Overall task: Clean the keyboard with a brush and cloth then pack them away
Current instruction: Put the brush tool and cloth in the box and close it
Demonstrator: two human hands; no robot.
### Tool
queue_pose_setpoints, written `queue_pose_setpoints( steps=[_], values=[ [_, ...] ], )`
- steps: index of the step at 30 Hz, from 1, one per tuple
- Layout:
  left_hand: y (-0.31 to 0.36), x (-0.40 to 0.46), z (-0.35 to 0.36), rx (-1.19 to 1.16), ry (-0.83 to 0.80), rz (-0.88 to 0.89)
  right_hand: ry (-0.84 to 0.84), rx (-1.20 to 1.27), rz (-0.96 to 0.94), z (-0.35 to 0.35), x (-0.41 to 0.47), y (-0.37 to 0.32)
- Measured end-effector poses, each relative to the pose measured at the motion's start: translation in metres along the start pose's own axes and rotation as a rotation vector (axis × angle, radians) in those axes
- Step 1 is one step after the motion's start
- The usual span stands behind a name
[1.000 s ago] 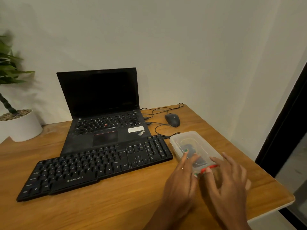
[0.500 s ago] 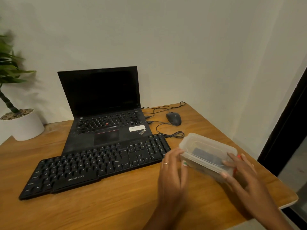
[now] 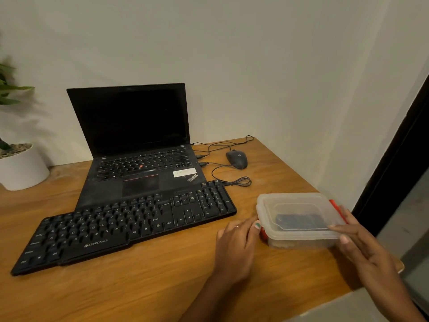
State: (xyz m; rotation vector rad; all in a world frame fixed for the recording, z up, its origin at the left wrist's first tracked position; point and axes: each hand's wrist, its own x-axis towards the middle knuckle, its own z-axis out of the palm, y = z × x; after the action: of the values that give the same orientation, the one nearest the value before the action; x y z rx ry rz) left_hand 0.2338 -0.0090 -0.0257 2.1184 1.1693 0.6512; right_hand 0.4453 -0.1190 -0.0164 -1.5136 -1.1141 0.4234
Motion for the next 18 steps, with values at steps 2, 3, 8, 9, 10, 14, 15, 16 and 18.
queue_pose_setpoints(
  steps=[2,3,8,9,10,14,15,16,18],
  values=[
    [0.0,0.001,-0.003,-0.065,-0.012,-0.017,-0.004,0.017,-0.011,0.001,0.0,0.001],
    [-0.001,0.002,-0.004,-0.111,-0.015,-0.028,-0.004,0.019,-0.013,0.001,0.0,0.002],
    [-0.005,0.005,-0.004,-0.364,0.025,-0.071,0.012,0.037,-0.041,0.0,0.0,0.006],
    [-0.006,0.006,-0.004,-0.445,0.064,-0.084,0.018,0.042,-0.048,0.001,-0.001,0.006],
    [-0.006,0.006,-0.004,-0.529,0.101,-0.097,0.021,0.044,-0.046,0.003,0.0,0.007],
    [-0.005,0.005,-0.008,-0.65,0.149,-0.078,0.006,0.008,-0.043,0.004,0.001,0.012],
    [-0.005,0.003,-0.008,-0.643,0.138,-0.061,0.007,-0.003,-0.045,0.004,0.002,0.013],
    [-0.005,0.002,-0.008,-0.628,0.126,-0.046,0.006,-0.008,-0.039,0.004,0.002,0.013],
    [-0.006,-0.001,-0.006,-0.573,0.112,-0.015,0.021,-0.009,-0.038,0.005,0.002,0.012]
  ],
)
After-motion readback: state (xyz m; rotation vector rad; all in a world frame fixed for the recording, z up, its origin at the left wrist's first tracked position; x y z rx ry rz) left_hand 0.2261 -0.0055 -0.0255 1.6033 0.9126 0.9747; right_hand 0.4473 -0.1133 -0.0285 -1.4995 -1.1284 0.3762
